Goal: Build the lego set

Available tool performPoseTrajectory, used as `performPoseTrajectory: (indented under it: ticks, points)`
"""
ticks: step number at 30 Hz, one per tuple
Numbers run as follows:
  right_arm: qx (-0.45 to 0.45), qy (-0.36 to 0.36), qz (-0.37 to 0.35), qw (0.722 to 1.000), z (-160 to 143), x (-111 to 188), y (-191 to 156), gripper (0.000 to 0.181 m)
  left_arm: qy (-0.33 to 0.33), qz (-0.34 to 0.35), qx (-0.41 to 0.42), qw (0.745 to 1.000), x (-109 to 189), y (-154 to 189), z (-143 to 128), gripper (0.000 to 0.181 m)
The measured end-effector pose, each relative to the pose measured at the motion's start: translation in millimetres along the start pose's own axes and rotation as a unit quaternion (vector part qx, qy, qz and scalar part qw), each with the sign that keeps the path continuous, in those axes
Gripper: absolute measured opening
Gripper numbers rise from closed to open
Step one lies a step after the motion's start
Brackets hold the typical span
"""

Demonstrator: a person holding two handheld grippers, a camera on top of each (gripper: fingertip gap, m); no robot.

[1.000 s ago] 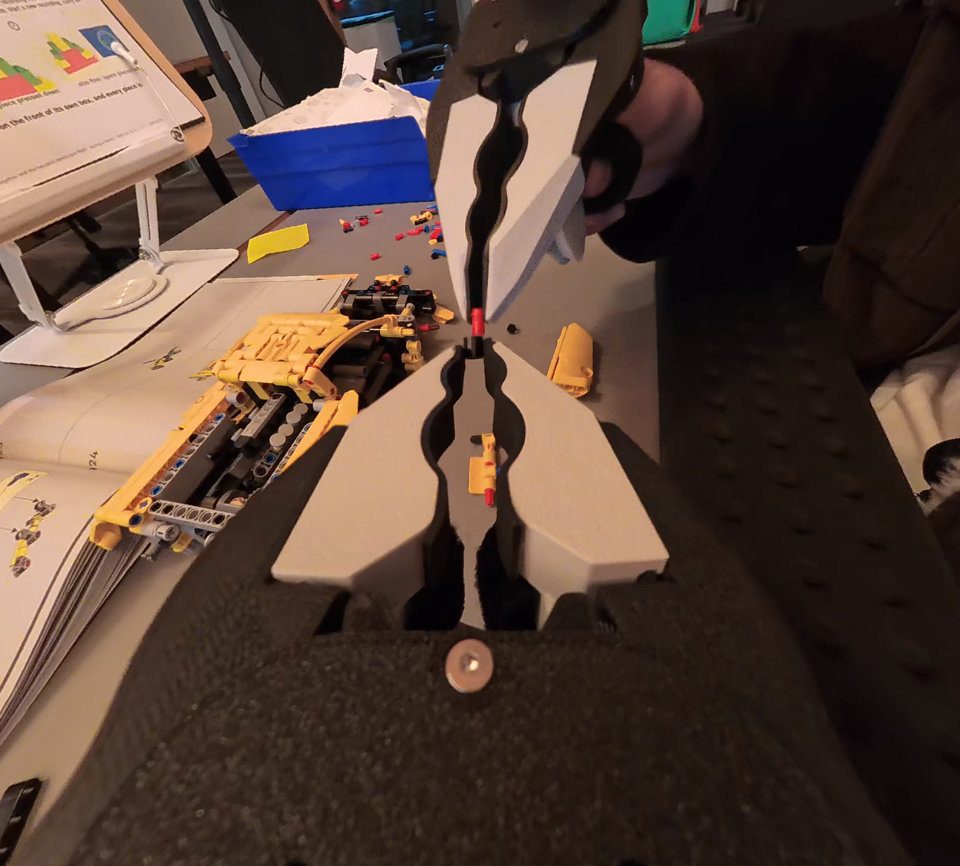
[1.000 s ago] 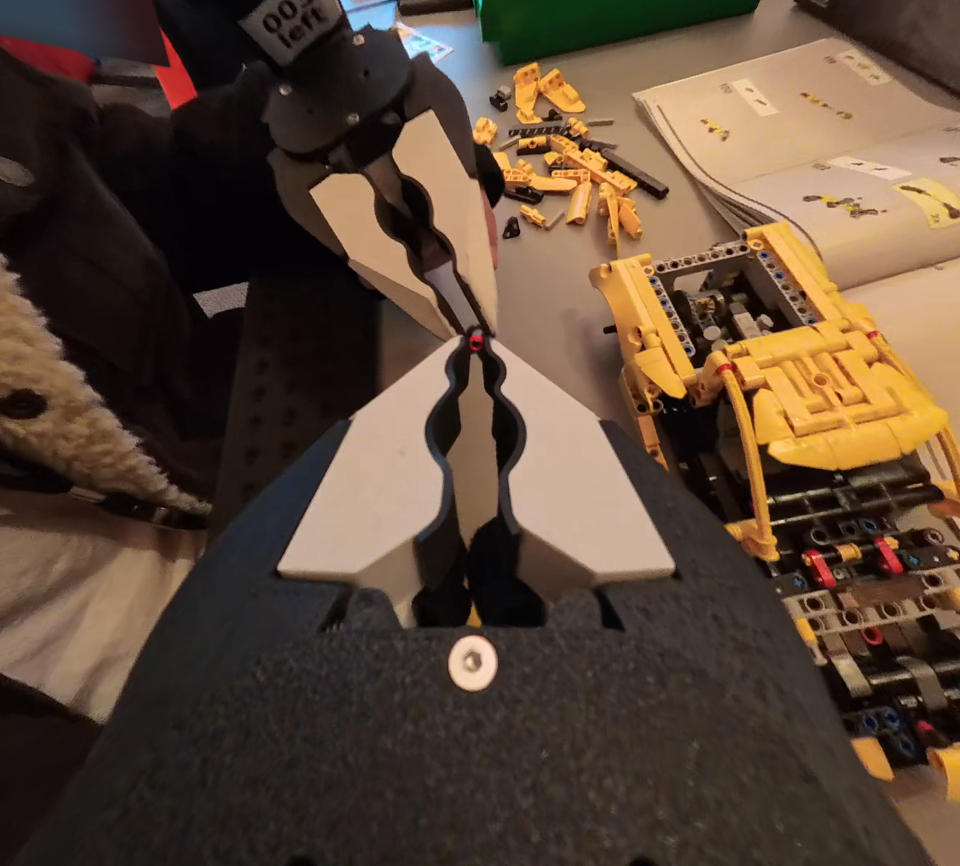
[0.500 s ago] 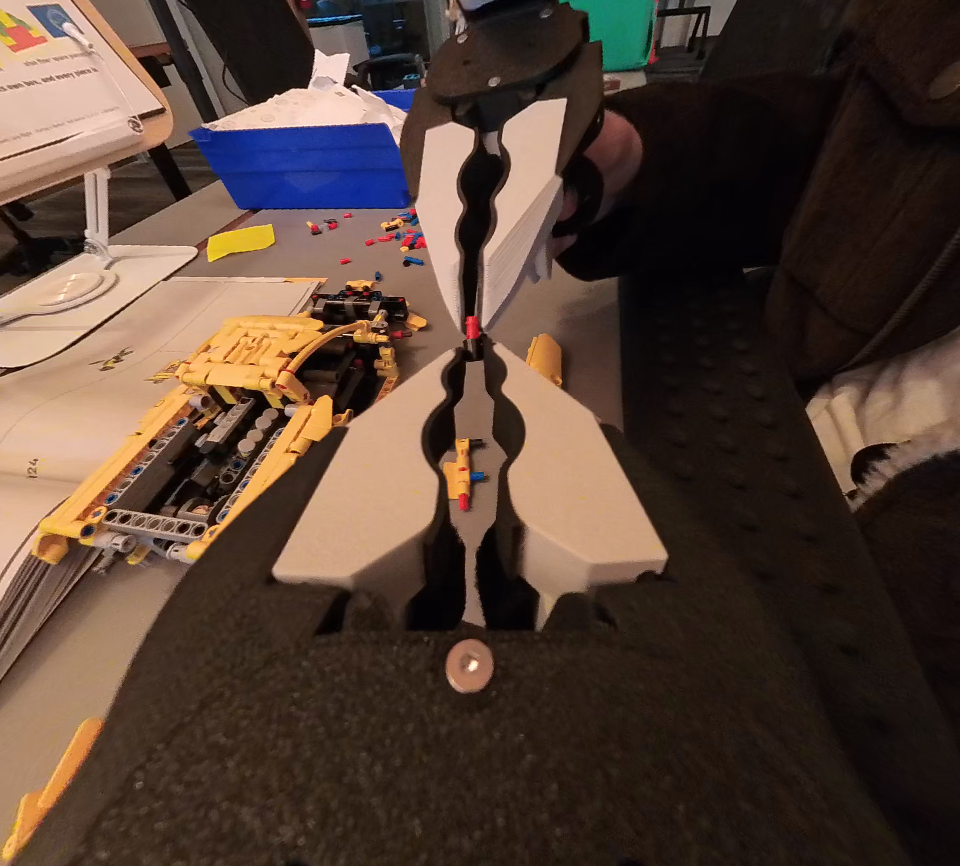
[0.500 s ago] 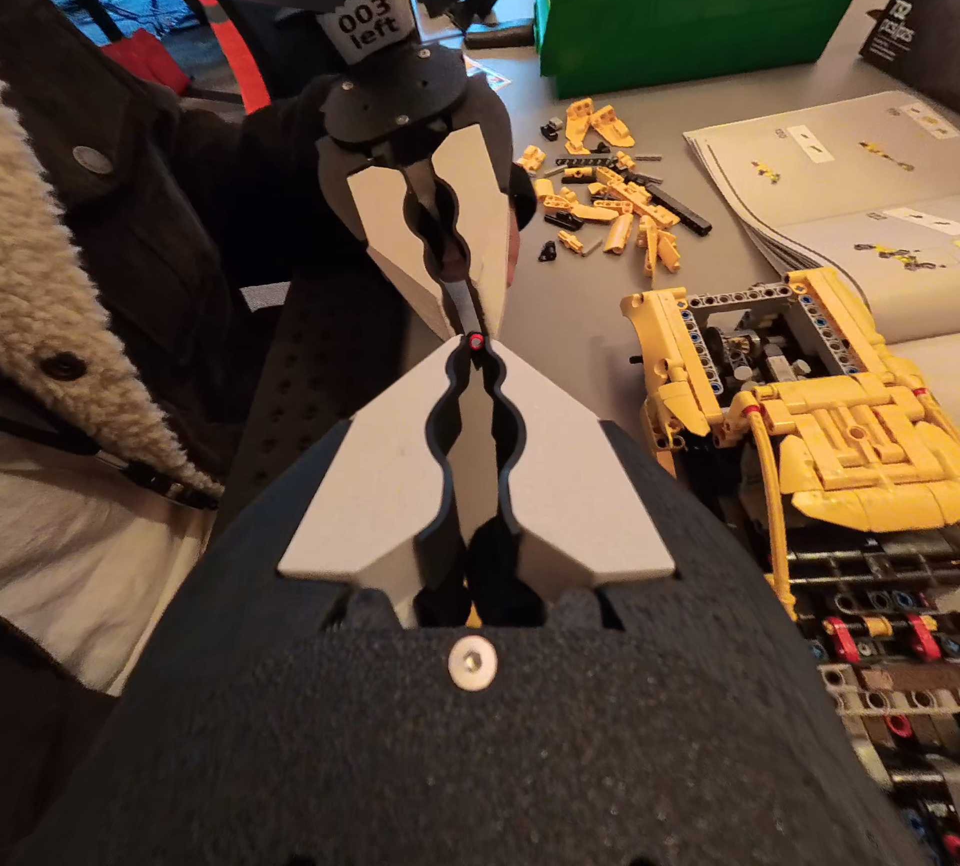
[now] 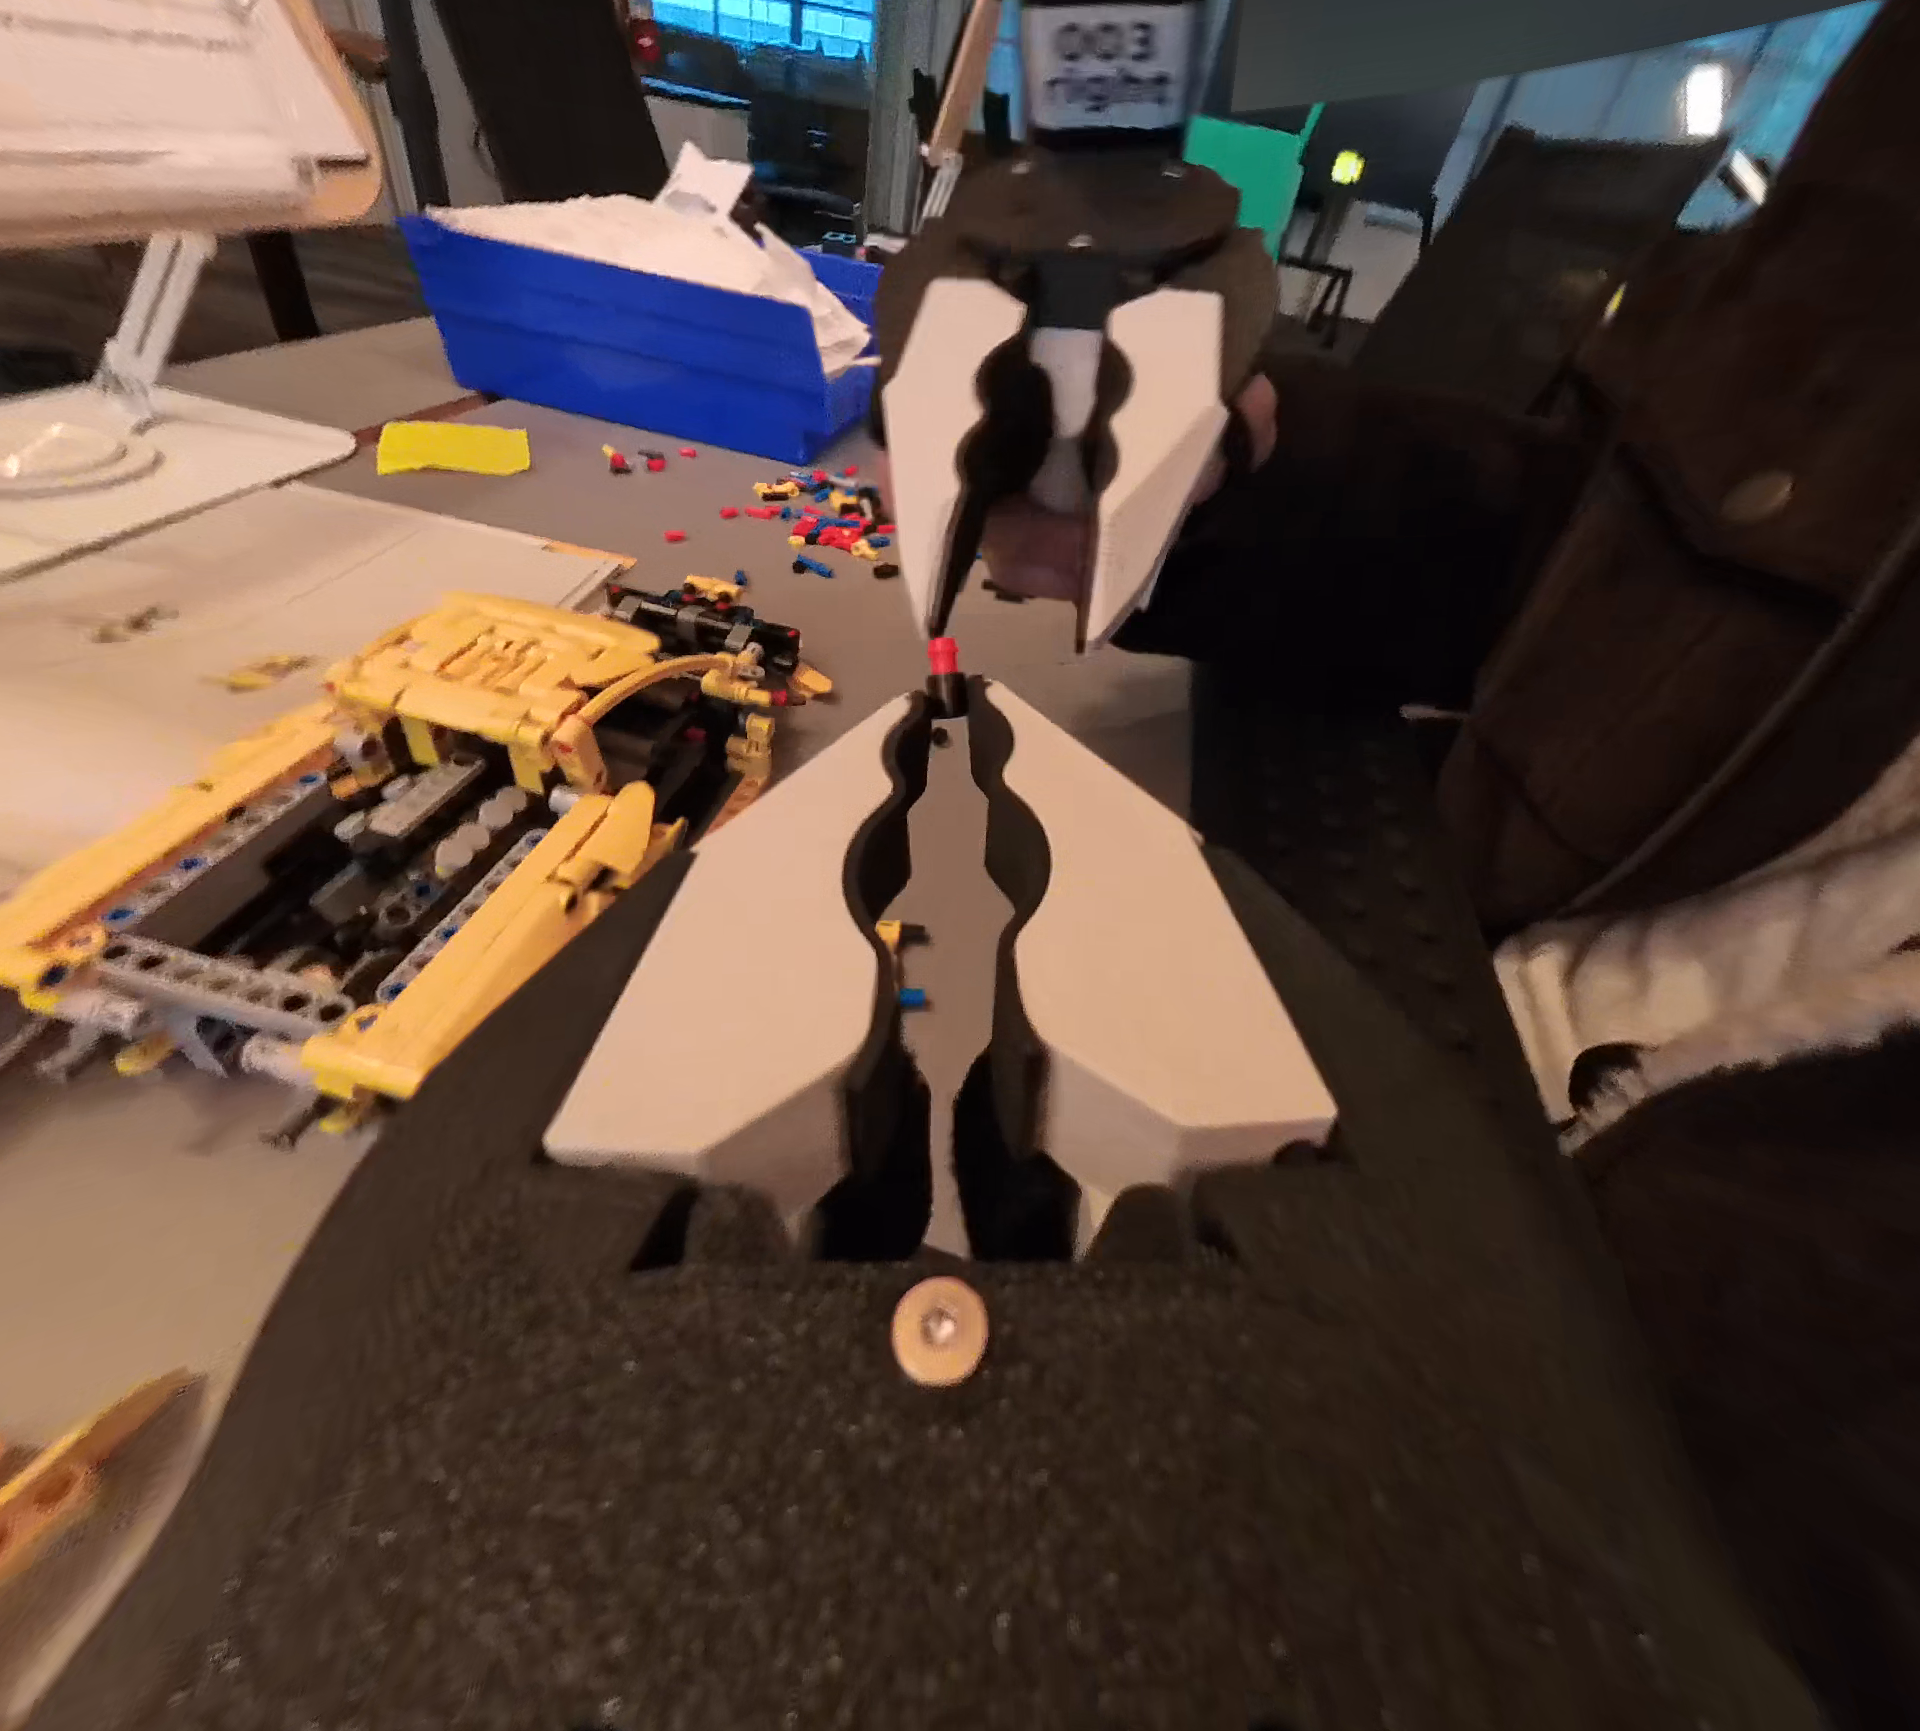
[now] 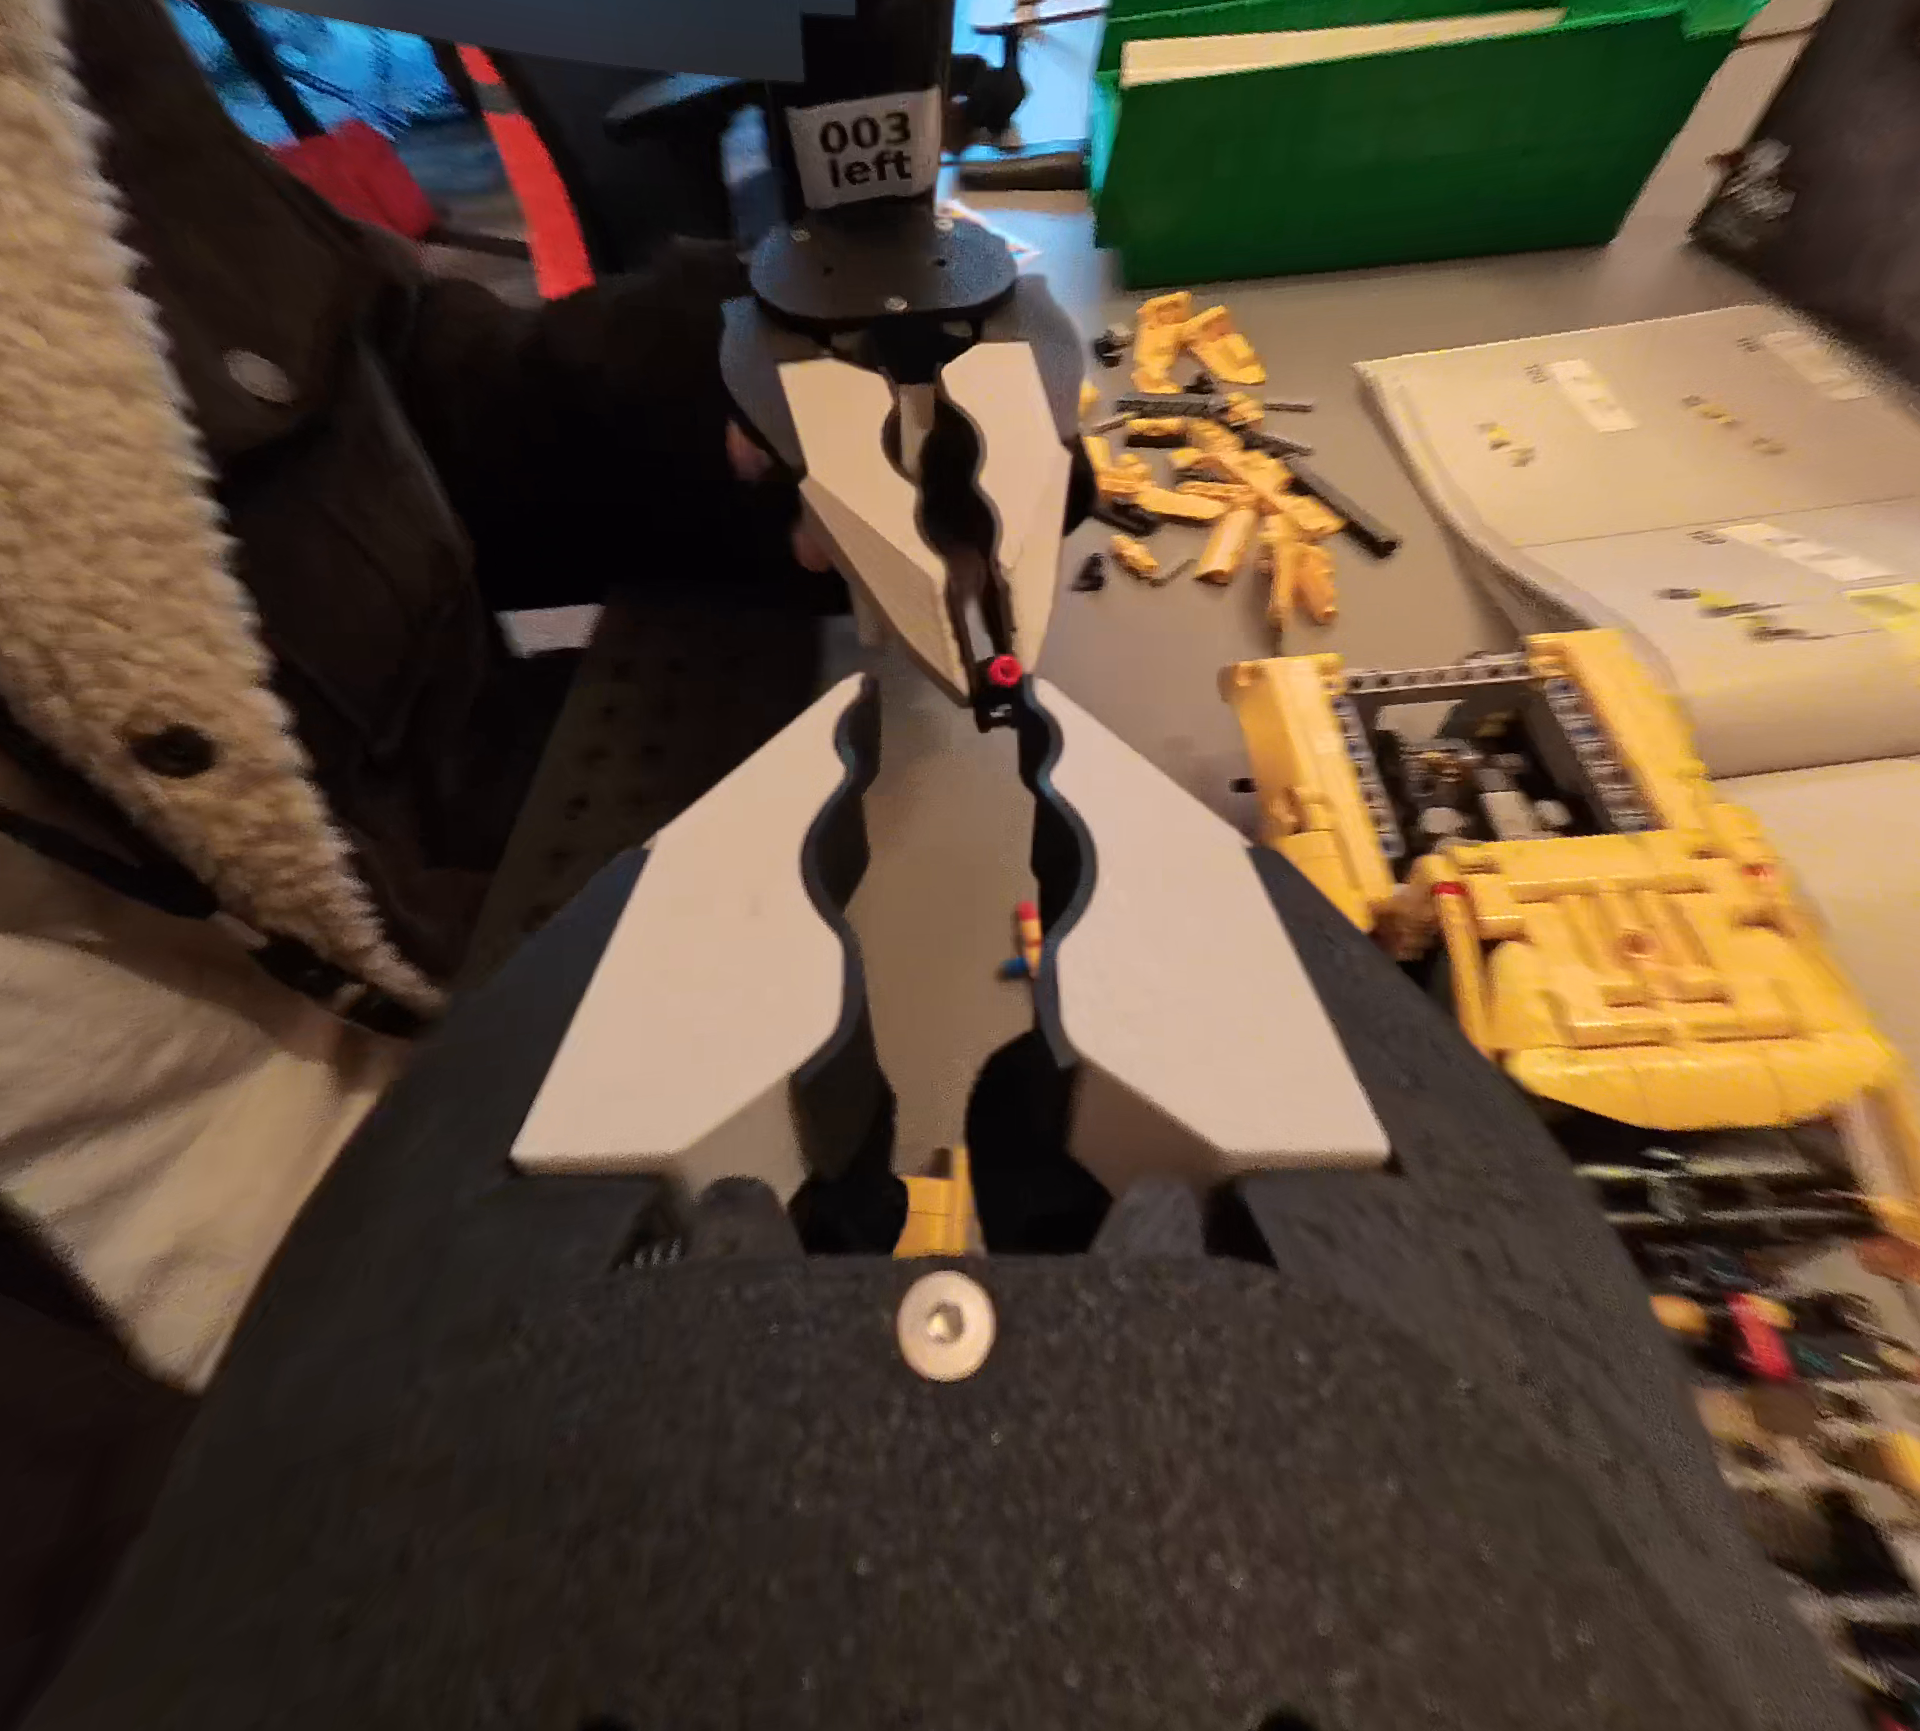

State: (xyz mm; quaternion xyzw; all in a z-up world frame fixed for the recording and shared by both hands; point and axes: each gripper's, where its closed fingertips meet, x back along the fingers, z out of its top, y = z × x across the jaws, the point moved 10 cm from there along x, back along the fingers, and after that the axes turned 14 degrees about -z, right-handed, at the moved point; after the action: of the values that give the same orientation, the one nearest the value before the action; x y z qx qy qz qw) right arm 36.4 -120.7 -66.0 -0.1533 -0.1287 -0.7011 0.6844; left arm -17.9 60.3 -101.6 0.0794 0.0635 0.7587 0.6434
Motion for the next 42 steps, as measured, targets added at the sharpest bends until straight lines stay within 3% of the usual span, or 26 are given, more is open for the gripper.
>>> performPoseTrajectory:
  ticks: [3, 7, 10, 15, 22, 28, 32, 36, 42]
  points:
    - [0.082, -0.009, -0.098, 0.992, 5, -6, -6, 0.032, 0.046, 0.004, 0.082, 0.996, 8, -13, 0, 0.007]
    - [0.182, -0.017, -0.198, 0.963, 12, -25, -17, 0.039, 0.143, -0.020, 0.216, 0.966, 21, -30, -5, 0.007]
    - [0.231, 0.003, -0.245, 0.942, 13, -36, -19, 0.031, 0.184, -0.046, 0.258, 0.947, 27, -35, -7, 0.007]
    - [0.255, 0.029, -0.254, 0.933, 15, -44, -20, 0.028, 0.217, -0.100, 0.301, 0.923, 28, -36, -9, 0.006]
    - [0.268, 0.048, -0.245, 0.930, 17, -38, -23, 0.016, 0.209, -0.144, 0.307, 0.917, 24, -32, -9, 0.006]
    - [0.294, 0.028, -0.235, 0.926, 16, -39, -24, 0.008, 0.201, -0.137, 0.306, 0.920, 23, -32, -11, 0.006]
    - [0.225, 0.046, -0.219, 0.948, 16, -41, -16, 0.010, 0.211, -0.129, 0.307, 0.919, 26, -34, -10, 0.007]
    - [0.136, 0.075, -0.224, 0.962, 13, -29, -5, 0.046, 0.243, -0.115, 0.310, 0.912, 38, -40, -10, 0.007]
    - [-0.070, 0.183, -0.199, 0.960, -3, 17, 34, 0.043, 0.334, -0.140, 0.296, 0.884, 65, -53, 2, 0.007]
